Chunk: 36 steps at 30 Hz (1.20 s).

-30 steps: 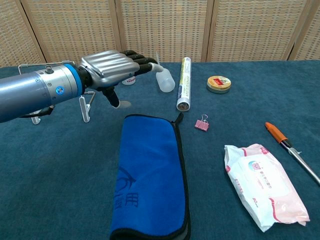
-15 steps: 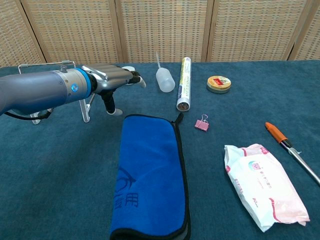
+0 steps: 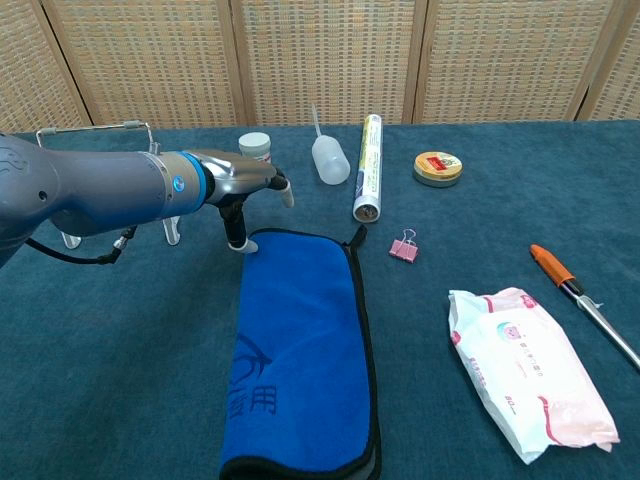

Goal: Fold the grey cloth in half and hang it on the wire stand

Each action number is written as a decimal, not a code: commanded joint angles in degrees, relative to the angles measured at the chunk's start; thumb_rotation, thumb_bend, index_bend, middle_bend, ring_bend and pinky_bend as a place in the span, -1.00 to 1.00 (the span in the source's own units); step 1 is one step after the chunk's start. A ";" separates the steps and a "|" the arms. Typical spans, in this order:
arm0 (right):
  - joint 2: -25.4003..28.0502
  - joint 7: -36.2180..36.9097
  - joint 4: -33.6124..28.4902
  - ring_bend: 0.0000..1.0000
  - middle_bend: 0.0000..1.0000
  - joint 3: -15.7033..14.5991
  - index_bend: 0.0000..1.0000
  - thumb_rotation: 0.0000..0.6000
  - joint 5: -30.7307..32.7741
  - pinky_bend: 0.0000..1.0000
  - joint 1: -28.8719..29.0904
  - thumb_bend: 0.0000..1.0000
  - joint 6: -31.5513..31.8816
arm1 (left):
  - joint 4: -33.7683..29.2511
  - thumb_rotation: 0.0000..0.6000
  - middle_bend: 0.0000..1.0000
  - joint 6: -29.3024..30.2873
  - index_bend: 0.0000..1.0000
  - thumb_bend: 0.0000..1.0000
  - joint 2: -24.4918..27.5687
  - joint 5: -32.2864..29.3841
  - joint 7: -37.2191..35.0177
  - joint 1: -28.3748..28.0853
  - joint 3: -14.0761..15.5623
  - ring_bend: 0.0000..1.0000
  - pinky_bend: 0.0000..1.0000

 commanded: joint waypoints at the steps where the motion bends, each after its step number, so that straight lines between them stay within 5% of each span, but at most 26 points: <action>1: 0.01 0.04 0.01 -1.00 -1.00 0.02 -1.00 1.00 0.02 -1.00 0.01 -1.00 0.01 | 0.25 1.00 -1.00 1.18 -0.65 -0.34 -0.91 -1.38 0.51 -0.93 0.56 -1.00 -1.00; 22: 0.14 0.53 0.14 -1.00 -1.00 -0.09 -1.00 1.00 -0.13 -1.00 0.13 -1.00 -0.23 | 3.91 1.00 -1.00 1.06 -0.50 -0.23 -4.23 -5.54 -0.12 -2.20 2.16 -1.00 -1.00; 30: 0.32 0.92 0.02 -1.00 -1.00 -0.27 -1.00 1.00 -0.58 -1.00 0.09 -1.00 -0.11 | 3.70 1.00 -1.00 1.22 -0.31 -0.23 -4.82 -6.06 -0.94 -1.69 2.77 -1.00 -1.00; 36: 0.42 1.15 -0.10 -1.00 -1.00 -0.38 -1.00 1.00 -0.92 -1.00 -0.02 -1.00 0.15 | 2.55 1.00 -1.00 2.13 0.08 -0.23 -4.66 -6.07 -1.58 -1.32 2.73 -1.00 -1.00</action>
